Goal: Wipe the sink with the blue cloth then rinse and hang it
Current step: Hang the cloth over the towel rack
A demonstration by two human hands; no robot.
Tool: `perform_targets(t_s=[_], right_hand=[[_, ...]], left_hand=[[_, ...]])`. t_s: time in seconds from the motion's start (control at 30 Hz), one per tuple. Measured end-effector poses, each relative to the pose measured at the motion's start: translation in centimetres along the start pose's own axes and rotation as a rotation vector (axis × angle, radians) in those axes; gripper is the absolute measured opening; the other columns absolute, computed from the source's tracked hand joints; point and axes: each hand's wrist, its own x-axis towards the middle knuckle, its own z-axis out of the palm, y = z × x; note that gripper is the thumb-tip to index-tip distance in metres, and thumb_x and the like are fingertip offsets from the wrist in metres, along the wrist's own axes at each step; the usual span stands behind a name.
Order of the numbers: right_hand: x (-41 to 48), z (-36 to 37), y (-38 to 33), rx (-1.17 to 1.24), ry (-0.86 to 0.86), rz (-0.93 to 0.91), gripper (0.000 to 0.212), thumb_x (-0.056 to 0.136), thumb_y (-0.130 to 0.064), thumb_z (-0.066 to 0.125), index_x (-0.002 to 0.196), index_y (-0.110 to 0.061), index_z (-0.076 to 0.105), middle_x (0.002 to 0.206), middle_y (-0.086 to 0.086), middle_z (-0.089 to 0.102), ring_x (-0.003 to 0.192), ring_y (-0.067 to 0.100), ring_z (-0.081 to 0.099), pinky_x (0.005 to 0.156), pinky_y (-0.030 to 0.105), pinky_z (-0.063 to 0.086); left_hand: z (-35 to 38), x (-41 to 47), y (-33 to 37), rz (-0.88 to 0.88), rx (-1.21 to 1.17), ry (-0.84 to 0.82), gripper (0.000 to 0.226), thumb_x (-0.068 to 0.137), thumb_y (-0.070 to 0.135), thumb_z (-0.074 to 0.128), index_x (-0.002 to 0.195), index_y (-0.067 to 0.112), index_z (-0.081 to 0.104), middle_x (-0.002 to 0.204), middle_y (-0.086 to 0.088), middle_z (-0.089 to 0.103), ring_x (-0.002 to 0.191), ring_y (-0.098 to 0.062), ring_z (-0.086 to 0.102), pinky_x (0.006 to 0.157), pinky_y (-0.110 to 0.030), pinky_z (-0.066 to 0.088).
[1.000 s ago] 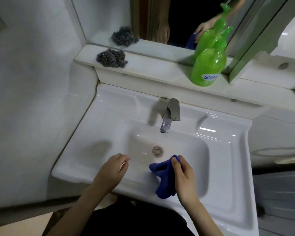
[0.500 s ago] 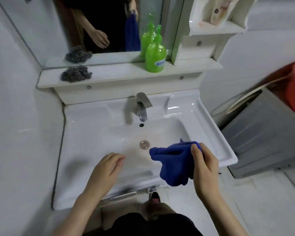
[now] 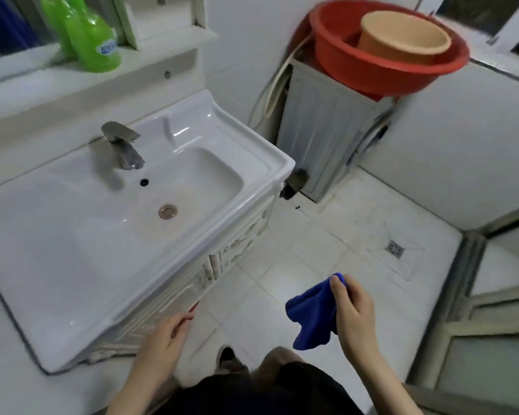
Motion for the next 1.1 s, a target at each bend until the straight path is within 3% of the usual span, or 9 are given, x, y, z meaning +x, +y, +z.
perform_targets(t_s=[0.13,0.23,0.33,0.47,0.57,0.67,0.77,0.9,1.1], right_hand=[[-1.9,-5.2,4.1,0.025,0.13,0.087,0.032,0.1,-0.009,0.048,0.071,0.005,0.042,0.058,0.0,0.043,0.052,0.01,0.039,0.055,0.028,0.032],[-2.8,-9.3,5.7,0.057,0.182,0.089,0.035,0.098,-0.017,0.051,0.071,0.003,0.04,0.061,0.003,0.038,0.055,0.012,0.035,0.057,0.03,0.03],[-3.7,-13.8,7.0,0.085,0.212,0.069,0.038,0.095,-0.025,0.051,0.074,0.005,0.042,0.062,0.006,0.039,0.057,0.013,0.035,0.056,0.031,0.03],[-4.9,-19.8,9.9,0.107,0.198,0.081,0.034,0.097,-0.027,0.049,0.082,0.003,0.056,0.079,0.02,0.061,0.069,0.017,0.054,0.061,0.035,0.041],[-5.2,-24.0,11.9,0.09,0.211,0.12,0.026,0.101,-0.016,0.049,0.086,-0.001,0.064,0.087,0.002,0.075,0.09,0.006,0.067,0.072,0.027,0.049],[-4.4,-27.3,11.6,0.085,0.243,0.118,0.026,0.101,-0.006,0.046,0.082,0.007,0.058,0.061,-0.015,0.067,0.059,-0.004,0.058,0.056,0.008,0.041],[-2.1,-29.8,11.8,0.066,0.281,0.111,0.029,0.101,-0.005,0.045,0.075,0.008,0.05,0.049,-0.005,0.052,0.045,-0.001,0.05,0.048,0.008,0.039],[3.0,-31.5,12.7,0.042,0.3,0.098,0.036,0.101,-0.016,0.05,0.071,0.004,0.041,0.059,0.011,0.039,0.054,0.013,0.038,0.056,0.03,0.038],[13.0,-31.8,12.2,0.022,0.29,0.093,0.035,0.101,-0.013,0.05,0.069,0.002,0.045,0.059,0.005,0.042,0.051,0.009,0.038,0.049,0.013,0.035]], left_hand=[[1.9,-0.7,2.1,0.037,0.005,-0.049,0.024,0.097,0.023,0.057,0.093,0.046,0.063,0.097,0.019,0.07,0.094,-0.002,0.064,0.077,-0.027,0.047],[4.1,-0.4,5.1,0.078,-0.021,-0.049,0.016,0.093,0.042,0.05,0.098,0.041,0.065,0.101,0.019,0.069,0.097,0.0,0.063,0.082,-0.034,0.05],[7.8,-0.9,9.9,0.144,-0.044,-0.053,0.026,0.086,0.044,0.044,0.099,0.036,0.066,0.101,0.017,0.068,0.096,0.001,0.061,0.078,-0.022,0.045],[15.0,-3.8,14.6,0.111,-0.146,-0.15,0.015,0.092,0.031,0.051,0.096,0.036,0.065,0.096,0.014,0.07,0.097,-0.001,0.062,0.081,-0.02,0.044],[20.3,-6.2,15.9,0.08,-0.149,-0.249,0.018,0.096,0.025,0.054,0.096,0.038,0.066,0.099,0.023,0.069,0.099,0.001,0.063,0.088,-0.028,0.049],[23.4,-7.1,17.2,0.04,-0.14,-0.321,0.016,0.092,0.035,0.053,0.096,0.037,0.068,0.099,0.015,0.071,0.102,-0.003,0.064,0.093,-0.032,0.05],[24.3,-4.7,19.5,0.031,-0.149,-0.265,0.023,0.084,0.044,0.048,0.093,0.039,0.068,0.097,0.013,0.072,0.101,-0.007,0.065,0.09,-0.033,0.05],[24.7,1.0,23.0,0.054,-0.167,-0.186,0.032,0.078,0.059,0.044,0.096,0.043,0.066,0.095,0.018,0.071,0.099,-0.01,0.065,0.088,-0.037,0.05],[28.0,9.1,25.5,0.044,-0.149,-0.189,0.024,0.086,0.049,0.046,0.096,0.039,0.064,0.098,0.013,0.07,0.103,-0.01,0.064,0.094,-0.039,0.05]])
